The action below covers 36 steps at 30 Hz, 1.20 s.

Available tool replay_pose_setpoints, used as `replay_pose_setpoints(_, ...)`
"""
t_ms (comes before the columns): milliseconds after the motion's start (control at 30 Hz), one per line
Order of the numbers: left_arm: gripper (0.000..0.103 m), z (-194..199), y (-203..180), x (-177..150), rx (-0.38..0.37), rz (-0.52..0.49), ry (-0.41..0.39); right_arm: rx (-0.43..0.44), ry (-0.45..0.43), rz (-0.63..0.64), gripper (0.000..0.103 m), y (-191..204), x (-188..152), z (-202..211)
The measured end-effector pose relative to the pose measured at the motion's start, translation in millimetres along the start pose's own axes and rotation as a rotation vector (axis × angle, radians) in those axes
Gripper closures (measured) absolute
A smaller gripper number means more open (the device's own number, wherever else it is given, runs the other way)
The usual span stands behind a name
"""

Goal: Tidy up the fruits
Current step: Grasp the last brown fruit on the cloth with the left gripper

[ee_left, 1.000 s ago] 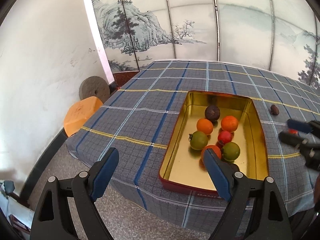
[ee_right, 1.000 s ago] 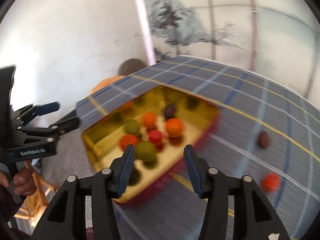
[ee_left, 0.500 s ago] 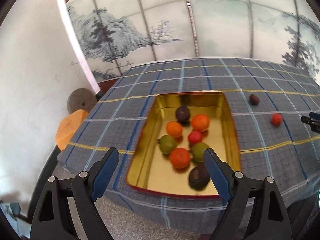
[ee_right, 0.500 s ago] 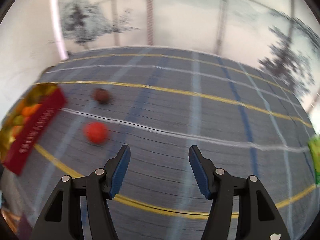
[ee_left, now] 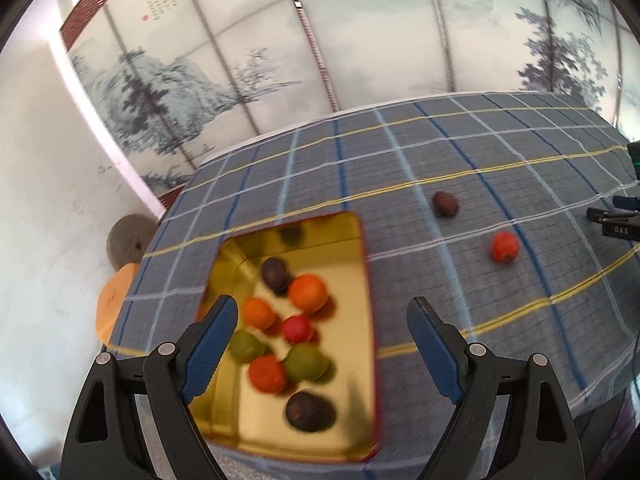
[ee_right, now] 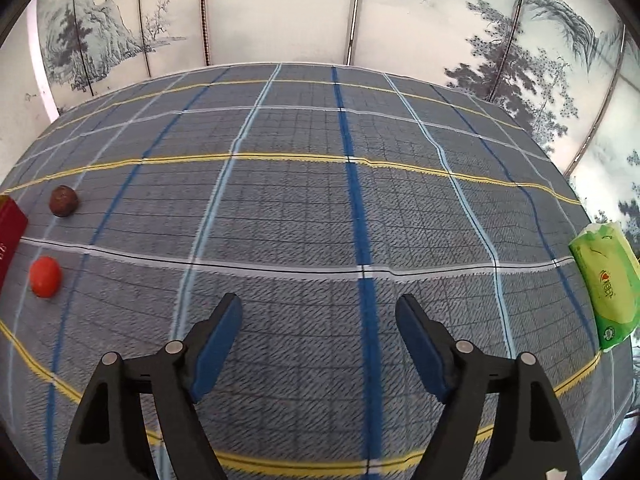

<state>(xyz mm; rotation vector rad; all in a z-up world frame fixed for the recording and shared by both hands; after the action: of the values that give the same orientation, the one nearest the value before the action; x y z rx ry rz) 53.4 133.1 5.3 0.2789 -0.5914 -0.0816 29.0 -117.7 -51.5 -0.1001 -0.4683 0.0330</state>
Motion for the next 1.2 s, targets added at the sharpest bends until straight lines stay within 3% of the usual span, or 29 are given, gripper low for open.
replay_pose_setpoints(333,0.016,-38.3,-54.8,57.9,-0.078,-0.055,0.062,0.066,-0.015,-0.005,0.021,-1.4,-3.0,-4.2)
replay_pose_setpoints(600,0.016,-77.1,-81.5,94.2,-0.147,-0.025,0.128,0.114,-0.029,0.001,0.015,0.5,-4.8,-0.3)
replay_pose_setpoints(1000,0.016,-131.0,-91.3,116.2,-0.248,0.026,0.216,0.165,-0.046,0.016,0.014,2.6,-5.1,3.7)
replay_pose_setpoints(1200,0.016,-153.5,-100.9,117.4,-0.227,-0.005,0.243,0.186,-0.045,0.022,0.014,4.0,-4.3,3.9)
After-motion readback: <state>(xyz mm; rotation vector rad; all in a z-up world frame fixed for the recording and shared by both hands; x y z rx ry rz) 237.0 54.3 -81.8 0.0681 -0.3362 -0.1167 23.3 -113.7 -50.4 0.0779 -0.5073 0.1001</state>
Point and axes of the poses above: each gripper's, at about its wrist camera, not at the fingertips, and z roughly against the way its jaws point, y to its left, x to its top, the point moved 4 cm from there along -z, roughly the way its jaws point, and after that the axes turned 9 degrees about y, right-handed, at the moved point
